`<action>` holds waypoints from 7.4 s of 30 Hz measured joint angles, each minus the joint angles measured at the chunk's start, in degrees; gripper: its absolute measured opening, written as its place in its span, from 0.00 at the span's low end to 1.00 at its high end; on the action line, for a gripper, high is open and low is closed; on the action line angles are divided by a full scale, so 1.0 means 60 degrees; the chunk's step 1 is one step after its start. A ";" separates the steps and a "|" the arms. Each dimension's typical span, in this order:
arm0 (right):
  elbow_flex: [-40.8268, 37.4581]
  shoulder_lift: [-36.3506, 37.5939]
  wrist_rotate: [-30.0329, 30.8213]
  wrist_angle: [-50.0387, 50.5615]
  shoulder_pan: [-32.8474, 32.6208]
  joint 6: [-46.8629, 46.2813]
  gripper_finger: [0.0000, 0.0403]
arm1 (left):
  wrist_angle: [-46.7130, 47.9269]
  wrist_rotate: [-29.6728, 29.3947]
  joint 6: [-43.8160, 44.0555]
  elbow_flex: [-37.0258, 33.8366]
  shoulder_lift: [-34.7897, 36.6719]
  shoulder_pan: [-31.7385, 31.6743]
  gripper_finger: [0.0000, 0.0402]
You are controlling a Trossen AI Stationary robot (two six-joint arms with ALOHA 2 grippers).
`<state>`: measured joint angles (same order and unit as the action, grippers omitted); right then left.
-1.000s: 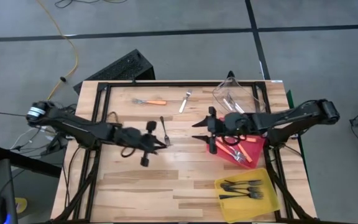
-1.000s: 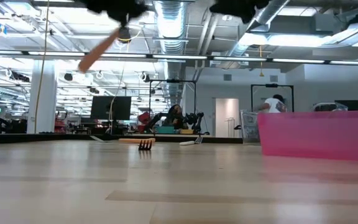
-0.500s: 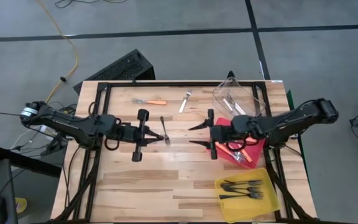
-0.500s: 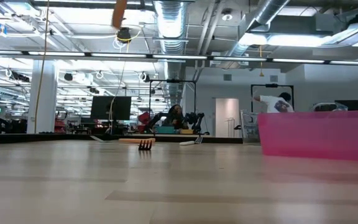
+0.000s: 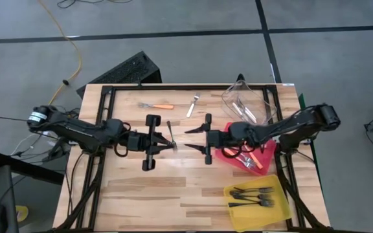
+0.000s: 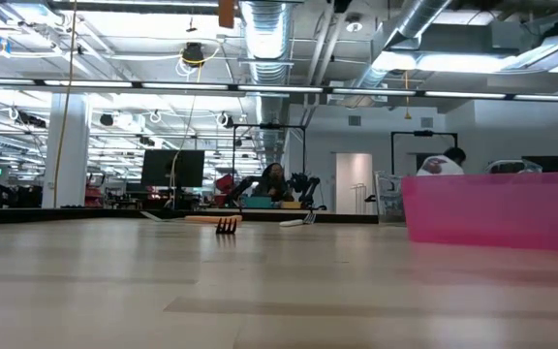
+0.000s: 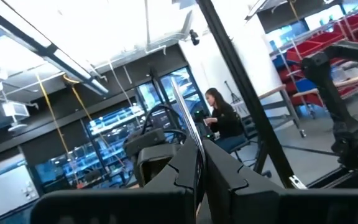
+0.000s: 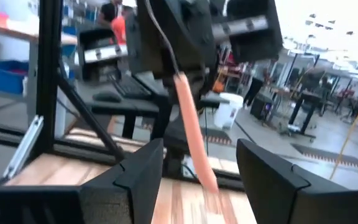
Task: Sort silverware by color (type)
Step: Put the orange fork into the red bin, then put the black fork into the yellow bin
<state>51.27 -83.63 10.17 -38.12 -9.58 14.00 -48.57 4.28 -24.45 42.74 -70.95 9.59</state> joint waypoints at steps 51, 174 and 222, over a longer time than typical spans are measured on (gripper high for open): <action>0.0001 -0.0336 0.0024 -0.0583 -0.0101 0.0125 0.14 | -0.4336 0.1322 0.2582 0.0430 -0.3036 -0.0955 0.03; -0.0911 0.1251 0.2142 1.5881 -0.2135 -1.1308 0.52 | 0.7962 -0.1920 0.2699 0.0175 0.0676 -0.1206 0.48; -0.0685 0.3263 0.3497 1.5273 -0.2463 -1.1283 0.52 | 0.3283 -0.3693 0.0904 -0.2231 -0.4023 -0.0518 0.48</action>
<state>47.16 -64.05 31.16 53.52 -24.36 -53.70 -28.87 -17.88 -19.02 29.36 -95.09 6.48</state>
